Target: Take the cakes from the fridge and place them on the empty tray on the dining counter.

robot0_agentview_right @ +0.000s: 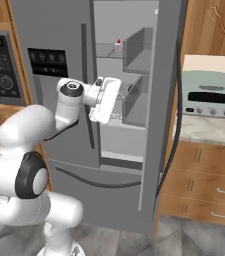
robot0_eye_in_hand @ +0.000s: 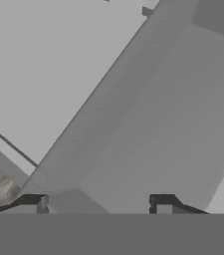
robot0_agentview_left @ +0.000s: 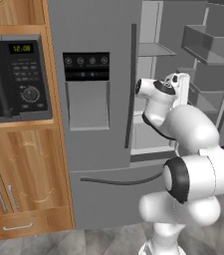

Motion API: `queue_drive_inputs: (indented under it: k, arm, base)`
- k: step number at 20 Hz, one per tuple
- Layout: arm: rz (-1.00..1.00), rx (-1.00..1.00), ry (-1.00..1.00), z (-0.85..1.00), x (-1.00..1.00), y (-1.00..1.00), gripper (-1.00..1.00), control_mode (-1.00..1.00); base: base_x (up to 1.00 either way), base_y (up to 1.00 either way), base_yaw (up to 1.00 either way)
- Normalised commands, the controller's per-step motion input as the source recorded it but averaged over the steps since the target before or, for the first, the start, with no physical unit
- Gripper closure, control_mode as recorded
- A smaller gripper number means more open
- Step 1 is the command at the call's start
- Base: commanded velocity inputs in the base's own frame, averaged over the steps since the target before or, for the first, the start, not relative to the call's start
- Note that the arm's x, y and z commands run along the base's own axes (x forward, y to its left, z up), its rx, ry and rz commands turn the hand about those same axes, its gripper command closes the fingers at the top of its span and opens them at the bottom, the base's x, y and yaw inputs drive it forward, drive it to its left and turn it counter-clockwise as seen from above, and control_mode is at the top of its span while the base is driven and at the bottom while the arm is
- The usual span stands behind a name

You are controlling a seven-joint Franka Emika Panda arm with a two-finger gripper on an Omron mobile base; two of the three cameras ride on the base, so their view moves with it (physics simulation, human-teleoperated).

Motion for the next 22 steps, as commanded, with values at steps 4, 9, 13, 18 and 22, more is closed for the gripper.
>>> queue_drive_inputs:
  k: [4, 9, 13, 18, 22]
  arm:
    - [-0.10, 0.22, 0.01, -0.22, -0.21, -1.00, -1.00, -1.00]
    - [0.00, 0.36, -0.33, 0.02, -0.63, -0.07, -1.00, -1.00]
    - [0.00, 0.46, -0.58, -0.07, -0.68, 0.41, -1.00, -1.00]
    - [0.12, 0.47, -0.55, -0.45, -0.60, 0.62, -1.00, -1.00]
    - [0.21, 0.43, -0.48, -0.43, -0.41, 0.63, -1.00, -1.00]
  base:
    - [0.00, 0.00, 0.00]
    - [0.00, 0.00, 0.00]
    - [0.00, 0.00, 0.00]
    - [0.00, 0.00, 0.00]
    - [0.00, 0.00, 0.00]
